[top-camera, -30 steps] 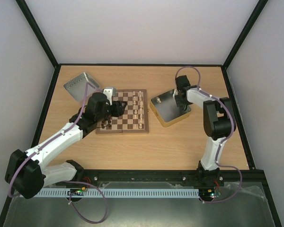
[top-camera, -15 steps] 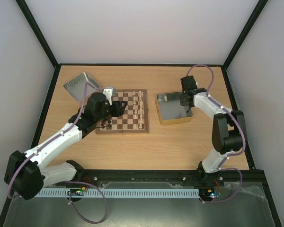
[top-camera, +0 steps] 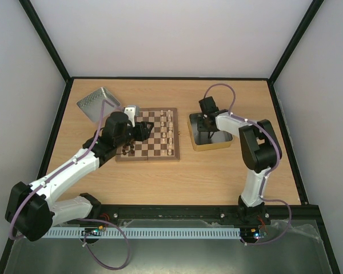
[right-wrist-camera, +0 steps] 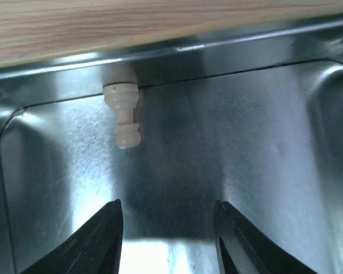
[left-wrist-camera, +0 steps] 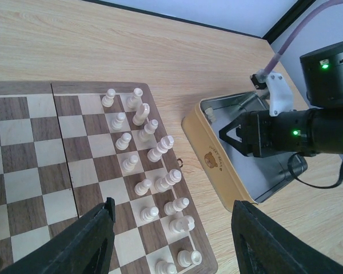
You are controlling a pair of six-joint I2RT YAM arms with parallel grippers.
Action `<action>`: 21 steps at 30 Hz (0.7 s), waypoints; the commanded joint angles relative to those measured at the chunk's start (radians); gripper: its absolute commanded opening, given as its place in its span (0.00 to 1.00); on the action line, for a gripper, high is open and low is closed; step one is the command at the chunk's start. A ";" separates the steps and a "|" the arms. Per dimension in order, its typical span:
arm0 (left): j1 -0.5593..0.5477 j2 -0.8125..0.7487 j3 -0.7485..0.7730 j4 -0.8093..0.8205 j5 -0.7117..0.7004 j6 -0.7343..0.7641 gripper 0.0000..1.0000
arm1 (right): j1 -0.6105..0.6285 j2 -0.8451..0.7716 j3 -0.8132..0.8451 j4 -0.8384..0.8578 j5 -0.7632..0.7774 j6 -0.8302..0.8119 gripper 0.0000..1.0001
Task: Set up the chess pieces on the board
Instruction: Pick up the chess piece from the storage box.
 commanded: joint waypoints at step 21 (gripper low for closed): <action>0.005 -0.040 -0.022 0.012 -0.004 -0.019 0.59 | -0.005 0.064 0.063 0.083 -0.025 -0.010 0.02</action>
